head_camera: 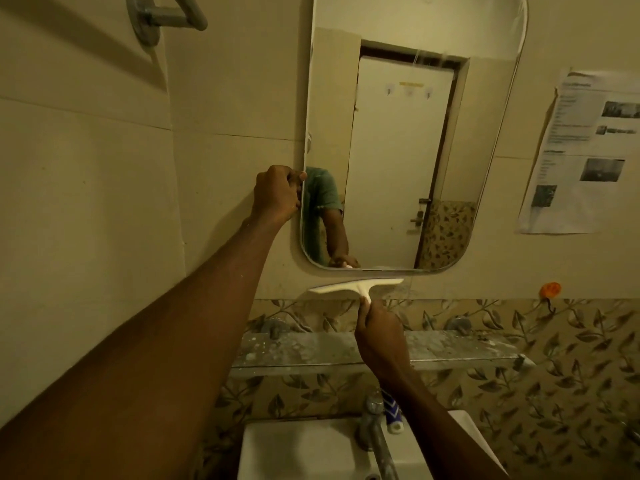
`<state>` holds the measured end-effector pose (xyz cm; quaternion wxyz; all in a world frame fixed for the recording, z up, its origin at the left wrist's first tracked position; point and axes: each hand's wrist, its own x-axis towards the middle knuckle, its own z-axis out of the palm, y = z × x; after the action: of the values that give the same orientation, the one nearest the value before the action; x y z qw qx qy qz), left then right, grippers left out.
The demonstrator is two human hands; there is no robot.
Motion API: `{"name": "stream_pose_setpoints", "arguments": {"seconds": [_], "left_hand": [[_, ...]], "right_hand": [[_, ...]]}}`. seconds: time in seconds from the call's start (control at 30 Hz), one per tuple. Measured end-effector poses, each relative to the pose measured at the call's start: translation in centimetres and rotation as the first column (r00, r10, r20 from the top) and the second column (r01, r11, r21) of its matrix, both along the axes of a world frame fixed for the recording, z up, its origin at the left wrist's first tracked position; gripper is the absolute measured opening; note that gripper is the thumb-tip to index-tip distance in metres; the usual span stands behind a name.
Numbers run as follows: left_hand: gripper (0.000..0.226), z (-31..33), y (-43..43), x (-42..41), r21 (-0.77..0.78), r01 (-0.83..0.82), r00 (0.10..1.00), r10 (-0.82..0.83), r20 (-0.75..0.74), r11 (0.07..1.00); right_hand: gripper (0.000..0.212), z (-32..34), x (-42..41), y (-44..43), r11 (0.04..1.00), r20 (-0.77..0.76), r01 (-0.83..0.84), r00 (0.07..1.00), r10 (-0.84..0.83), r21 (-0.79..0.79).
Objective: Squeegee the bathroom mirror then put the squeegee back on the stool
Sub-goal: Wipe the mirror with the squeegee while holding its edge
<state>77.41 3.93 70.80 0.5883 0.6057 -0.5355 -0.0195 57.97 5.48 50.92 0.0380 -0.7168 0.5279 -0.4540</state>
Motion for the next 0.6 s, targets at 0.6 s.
{"name": "stream_pose_setpoints", "arguments": {"seconds": [0.6], "left_hand": [[0.038,13.8,0.3,-2.5,-0.271,-0.068,0.995,0.085,0.051,0.960]], "right_hand": [[0.042,20.7,-6.0,-1.6,0.958,0.267,-0.188,0.933,0.243,-0.214]]}}
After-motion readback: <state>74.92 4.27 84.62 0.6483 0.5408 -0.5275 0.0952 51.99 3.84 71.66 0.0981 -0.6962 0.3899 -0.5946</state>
